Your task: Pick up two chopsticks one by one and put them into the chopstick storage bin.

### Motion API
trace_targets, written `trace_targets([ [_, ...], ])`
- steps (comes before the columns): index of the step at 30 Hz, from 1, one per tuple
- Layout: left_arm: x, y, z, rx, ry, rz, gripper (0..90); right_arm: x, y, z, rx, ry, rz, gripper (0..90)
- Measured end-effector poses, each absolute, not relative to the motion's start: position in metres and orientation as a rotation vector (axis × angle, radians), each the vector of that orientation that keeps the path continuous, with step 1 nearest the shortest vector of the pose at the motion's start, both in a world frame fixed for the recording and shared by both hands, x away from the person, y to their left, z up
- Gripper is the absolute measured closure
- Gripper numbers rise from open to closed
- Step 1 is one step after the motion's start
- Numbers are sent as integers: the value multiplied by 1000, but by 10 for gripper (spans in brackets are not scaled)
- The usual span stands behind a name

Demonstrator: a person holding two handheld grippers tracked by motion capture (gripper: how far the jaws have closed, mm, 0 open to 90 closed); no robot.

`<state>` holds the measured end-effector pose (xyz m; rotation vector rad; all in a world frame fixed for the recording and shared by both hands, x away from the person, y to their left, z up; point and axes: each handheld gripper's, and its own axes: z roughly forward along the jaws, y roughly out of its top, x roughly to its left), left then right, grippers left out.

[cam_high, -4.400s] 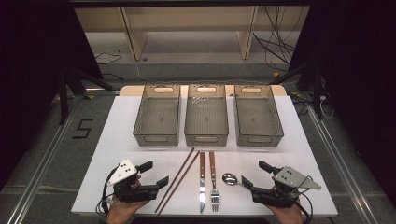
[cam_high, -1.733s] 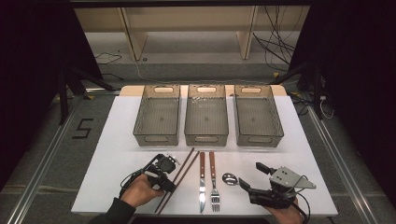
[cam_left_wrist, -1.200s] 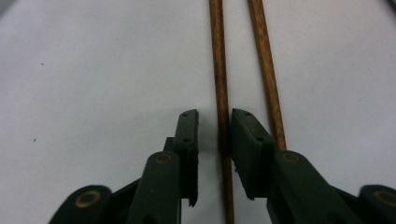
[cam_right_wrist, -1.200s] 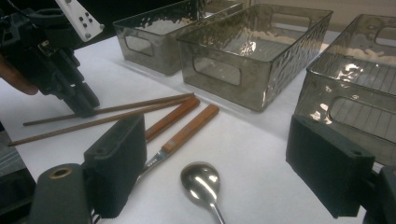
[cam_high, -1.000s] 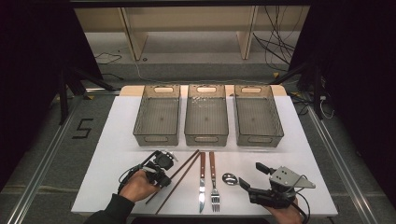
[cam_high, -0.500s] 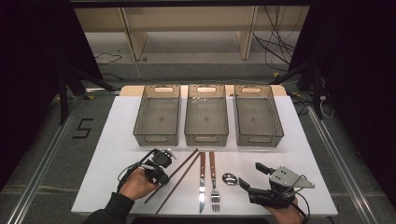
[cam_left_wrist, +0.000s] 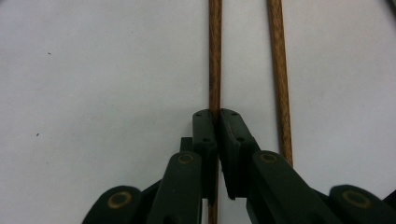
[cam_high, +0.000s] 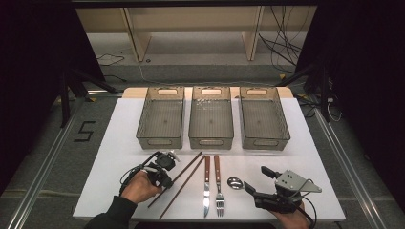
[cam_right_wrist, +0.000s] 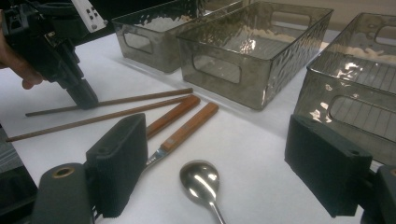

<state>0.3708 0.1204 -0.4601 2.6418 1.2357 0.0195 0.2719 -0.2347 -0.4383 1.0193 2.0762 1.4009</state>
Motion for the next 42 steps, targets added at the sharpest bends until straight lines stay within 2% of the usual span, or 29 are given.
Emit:
trace_targets([
  [14, 361, 125, -442, 2648, 1134, 16, 850, 272, -235, -438, 1017, 2073, 1404, 219],
  [26, 355, 132, -409, 2549, 1059, 49, 850, 271, -236, -438, 1018, 2066, 1416, 217],
  [34, 370, 146, -383, 2446, 1091, 128, 850, 272, -236, -438, 1022, 2063, 1418, 216],
  [42, 400, 163, -373, 2310, 1152, 201, 849, 272, -237, -438, 1027, 2061, 1421, 216],
])
